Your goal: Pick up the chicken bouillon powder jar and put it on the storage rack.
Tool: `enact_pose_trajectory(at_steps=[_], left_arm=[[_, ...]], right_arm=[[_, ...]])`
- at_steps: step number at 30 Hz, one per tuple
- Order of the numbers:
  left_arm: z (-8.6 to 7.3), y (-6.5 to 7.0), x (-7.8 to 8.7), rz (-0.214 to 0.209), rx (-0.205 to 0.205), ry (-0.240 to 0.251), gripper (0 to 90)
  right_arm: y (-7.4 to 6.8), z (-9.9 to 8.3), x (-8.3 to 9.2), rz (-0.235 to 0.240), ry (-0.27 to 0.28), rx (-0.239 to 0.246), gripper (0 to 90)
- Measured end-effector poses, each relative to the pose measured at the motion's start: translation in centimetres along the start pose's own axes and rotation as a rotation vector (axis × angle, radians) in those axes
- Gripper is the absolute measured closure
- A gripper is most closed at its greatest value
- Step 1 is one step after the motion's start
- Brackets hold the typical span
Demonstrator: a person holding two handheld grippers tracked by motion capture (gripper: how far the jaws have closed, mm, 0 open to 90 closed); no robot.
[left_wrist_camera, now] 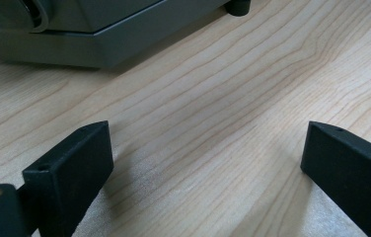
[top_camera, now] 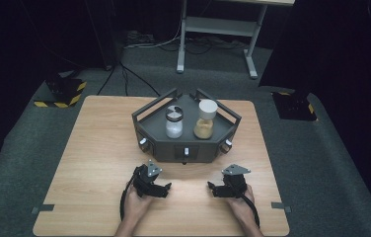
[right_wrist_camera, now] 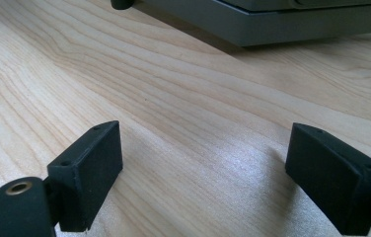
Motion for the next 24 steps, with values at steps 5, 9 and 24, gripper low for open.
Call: enact_pose_trajectory(at_steps=[5, 9, 24], left_arm=[[0.00, 0.00, 0.00, 0.000, 0.000, 0.000, 5.6], [0.00, 0.00, 0.00, 0.000, 0.000, 0.000, 5.6], [0.00, 0.00, 0.00, 0.000, 0.000, 0.001, 5.6]], right_arm=[[0.03, 0.00, 0.00, 0.002, 0.000, 0.000, 14.0], [0.04, 0.00, 0.00, 0.002, 0.000, 0.000, 14.0], [0.13, 0.10, -0.10, 0.007, -0.001, 0.005, 13.8]])
Point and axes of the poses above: each handheld gripper's, and its own axes: x roughly backward along the jaws, z roughly out of its top, y roughly to its right, the point moved 9 cm from there along -x, roughly forward along the jaws, and after that the axes turned 2 degrees about z, right-handed, at the moved point
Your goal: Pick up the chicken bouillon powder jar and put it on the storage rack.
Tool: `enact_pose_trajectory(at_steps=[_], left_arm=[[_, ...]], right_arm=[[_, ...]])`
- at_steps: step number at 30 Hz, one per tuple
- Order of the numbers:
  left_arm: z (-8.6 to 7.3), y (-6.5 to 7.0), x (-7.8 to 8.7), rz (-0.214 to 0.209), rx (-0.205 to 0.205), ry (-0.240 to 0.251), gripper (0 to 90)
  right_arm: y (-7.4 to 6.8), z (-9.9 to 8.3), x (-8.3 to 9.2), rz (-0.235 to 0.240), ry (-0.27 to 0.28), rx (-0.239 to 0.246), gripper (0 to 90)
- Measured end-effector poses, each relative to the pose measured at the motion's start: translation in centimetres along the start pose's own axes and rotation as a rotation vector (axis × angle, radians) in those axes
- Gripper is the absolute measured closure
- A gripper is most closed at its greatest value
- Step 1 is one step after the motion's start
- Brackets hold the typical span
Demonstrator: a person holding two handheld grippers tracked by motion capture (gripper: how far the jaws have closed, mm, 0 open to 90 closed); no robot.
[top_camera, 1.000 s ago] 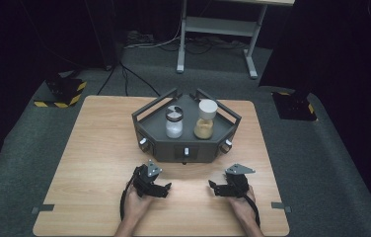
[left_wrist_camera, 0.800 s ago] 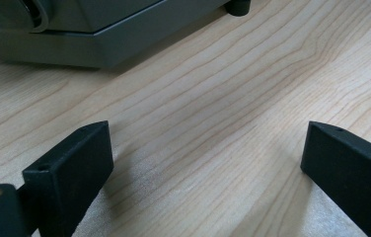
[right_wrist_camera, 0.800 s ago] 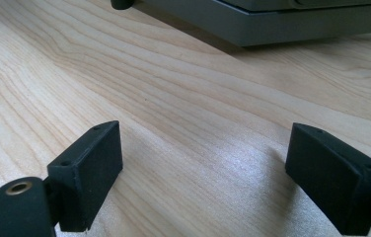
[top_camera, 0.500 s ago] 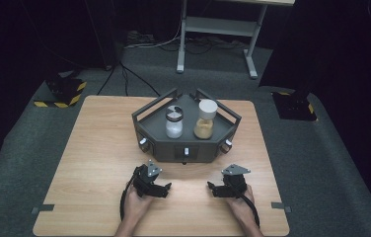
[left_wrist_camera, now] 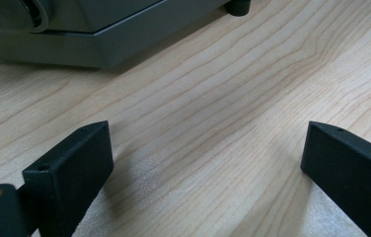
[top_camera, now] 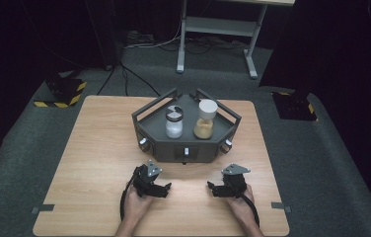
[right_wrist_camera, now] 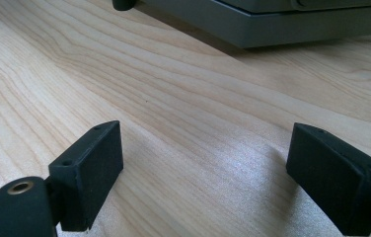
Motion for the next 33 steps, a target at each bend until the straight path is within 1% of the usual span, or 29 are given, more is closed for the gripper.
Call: enact_pose_trajectory(at_steps=[33], left_arm=[[0.00, -0.01, 0.00, -0.001, 0.000, 0.000, 5.6]], right_arm=[[0.02, 0.20, -0.21, -0.003, 0.000, -0.002, 13.8]])
Point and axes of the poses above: each handheld gripper's, and its own axes: x roughly backward along the jaws, z roughly out of its top, y roughly to its right, the point moved 9 cm from there along -x, roughly forward along the jaws, and after that the axes turned 2 degrees about z, right-handed, at the moved point
